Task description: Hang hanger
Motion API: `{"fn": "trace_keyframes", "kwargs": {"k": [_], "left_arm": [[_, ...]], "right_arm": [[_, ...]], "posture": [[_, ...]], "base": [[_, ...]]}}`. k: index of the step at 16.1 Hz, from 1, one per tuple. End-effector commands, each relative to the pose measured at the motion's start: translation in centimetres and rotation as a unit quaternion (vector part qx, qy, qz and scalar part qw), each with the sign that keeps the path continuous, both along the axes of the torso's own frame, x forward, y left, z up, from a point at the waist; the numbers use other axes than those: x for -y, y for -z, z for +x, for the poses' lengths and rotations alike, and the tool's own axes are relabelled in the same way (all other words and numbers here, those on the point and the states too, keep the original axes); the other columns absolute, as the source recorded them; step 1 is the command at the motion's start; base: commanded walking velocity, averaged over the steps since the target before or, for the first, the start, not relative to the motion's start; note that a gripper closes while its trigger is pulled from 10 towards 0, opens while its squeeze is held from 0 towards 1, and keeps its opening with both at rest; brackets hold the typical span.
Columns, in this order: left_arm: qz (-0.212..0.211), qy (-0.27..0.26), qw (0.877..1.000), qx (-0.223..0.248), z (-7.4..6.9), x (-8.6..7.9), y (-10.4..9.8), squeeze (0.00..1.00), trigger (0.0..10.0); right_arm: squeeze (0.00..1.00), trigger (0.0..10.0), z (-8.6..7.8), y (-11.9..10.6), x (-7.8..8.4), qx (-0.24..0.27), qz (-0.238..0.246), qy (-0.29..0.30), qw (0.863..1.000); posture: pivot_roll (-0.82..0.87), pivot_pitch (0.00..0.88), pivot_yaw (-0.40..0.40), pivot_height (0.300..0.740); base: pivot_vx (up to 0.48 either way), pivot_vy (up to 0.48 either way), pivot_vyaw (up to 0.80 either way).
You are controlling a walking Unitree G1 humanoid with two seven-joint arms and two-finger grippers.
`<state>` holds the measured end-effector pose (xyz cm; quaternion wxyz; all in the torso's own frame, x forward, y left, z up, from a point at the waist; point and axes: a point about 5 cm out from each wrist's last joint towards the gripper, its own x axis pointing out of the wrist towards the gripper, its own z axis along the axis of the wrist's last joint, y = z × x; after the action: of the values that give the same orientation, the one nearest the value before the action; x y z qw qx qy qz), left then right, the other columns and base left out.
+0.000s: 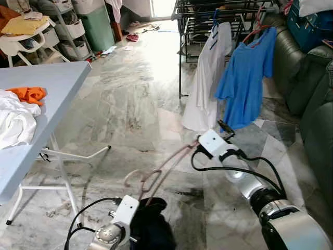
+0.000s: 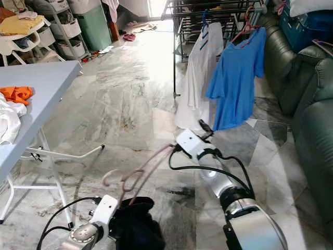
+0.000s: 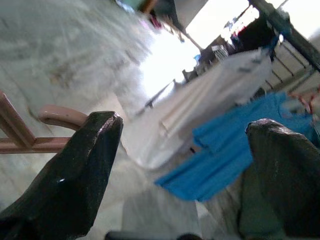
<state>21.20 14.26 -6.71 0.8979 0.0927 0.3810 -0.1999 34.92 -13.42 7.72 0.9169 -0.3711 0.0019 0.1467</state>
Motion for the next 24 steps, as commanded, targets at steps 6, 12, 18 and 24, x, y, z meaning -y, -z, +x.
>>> {"fn": "trace_keyframes", "kwargs": {"k": [6, 12, 18, 24], "left_arm": [[-0.017, 0.018, 0.999, 0.047, 2.1, 1.3, -1.5, 0.0, 10.0], [-0.002, -0.027, 0.997, 0.079, 3.4, 0.6, -2.3, 0.0, 10.0], [0.021, -0.023, 0.997, 0.072, 2.9, 0.0, -1.9, 0.0, 10.0], [0.015, -0.023, 0.998, 0.064, 2.8, -0.4, -1.9, 0.0, 10.0]], "right_arm": [[0.0, 10.0, -2.1, 1.6, -5.7, 0.004, -0.04, -0.13, 0.991], [0.0, 10.0, -1.7, 3.0, -1.9, -0.074, 0.028, 0.014, 0.997], [0.49, 10.0, -1.1, 2.8, 0.2, -0.148, 0.168, 0.055, 0.973], [0.0, 10.0, -1.8, 3.2, 0.2, -0.211, 0.203, -0.039, 0.955]], "posture": [[-0.18, 0.0, 0.12, 0.74], [-0.17, 0.0, 0.118, 0.74], [-0.17, 0.0, 0.117, 0.74], [-0.16, 0.0, 0.112, 0.74]], "base": [[0.0, 0.0, 0.0], [0.0, 0.0, 0.0], [0.0, 0.0, 0.0], [0.0, 0.0, 0.0]]}}
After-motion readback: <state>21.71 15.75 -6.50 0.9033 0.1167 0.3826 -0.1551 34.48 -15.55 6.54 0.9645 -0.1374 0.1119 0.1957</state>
